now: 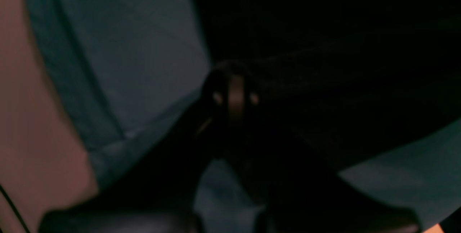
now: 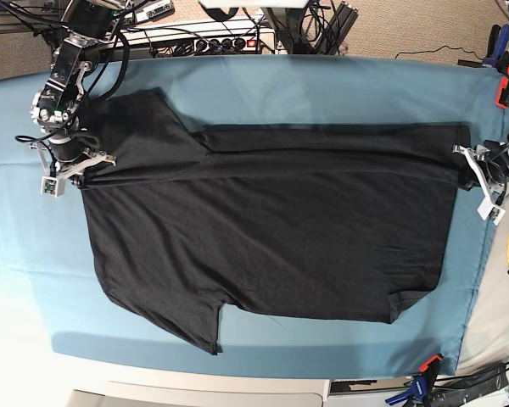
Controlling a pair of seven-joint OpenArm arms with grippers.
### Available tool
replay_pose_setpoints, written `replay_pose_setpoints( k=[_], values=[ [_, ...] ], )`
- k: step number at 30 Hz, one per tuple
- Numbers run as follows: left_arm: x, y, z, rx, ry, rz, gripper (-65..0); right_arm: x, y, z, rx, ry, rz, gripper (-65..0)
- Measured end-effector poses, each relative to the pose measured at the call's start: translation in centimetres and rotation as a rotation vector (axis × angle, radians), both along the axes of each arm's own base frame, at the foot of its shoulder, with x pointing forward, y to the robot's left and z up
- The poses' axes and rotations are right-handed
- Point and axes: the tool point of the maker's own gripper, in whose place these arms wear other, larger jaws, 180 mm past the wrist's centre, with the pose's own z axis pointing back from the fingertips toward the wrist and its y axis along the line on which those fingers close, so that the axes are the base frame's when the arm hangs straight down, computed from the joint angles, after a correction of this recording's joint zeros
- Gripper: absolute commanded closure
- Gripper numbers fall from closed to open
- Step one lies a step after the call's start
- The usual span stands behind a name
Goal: Fold the T-shirt properly
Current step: 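Release the shirt and lift both grippers away from the fold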
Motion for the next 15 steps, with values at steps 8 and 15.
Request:
replay_pose_setpoints(
  k=[8,15],
  values=[
    [0.2,0.5,0.0,0.025,-0.013,0.016,0.0,-0.1,-1.1,0.4,-0.031,0.003,-0.021,0.0],
    [1.4,1.6,0.7,0.068,-0.065,0.061,0.0,-0.1,-1.1,0.4,-0.031,0.003,-0.020,0.0]
  ],
)
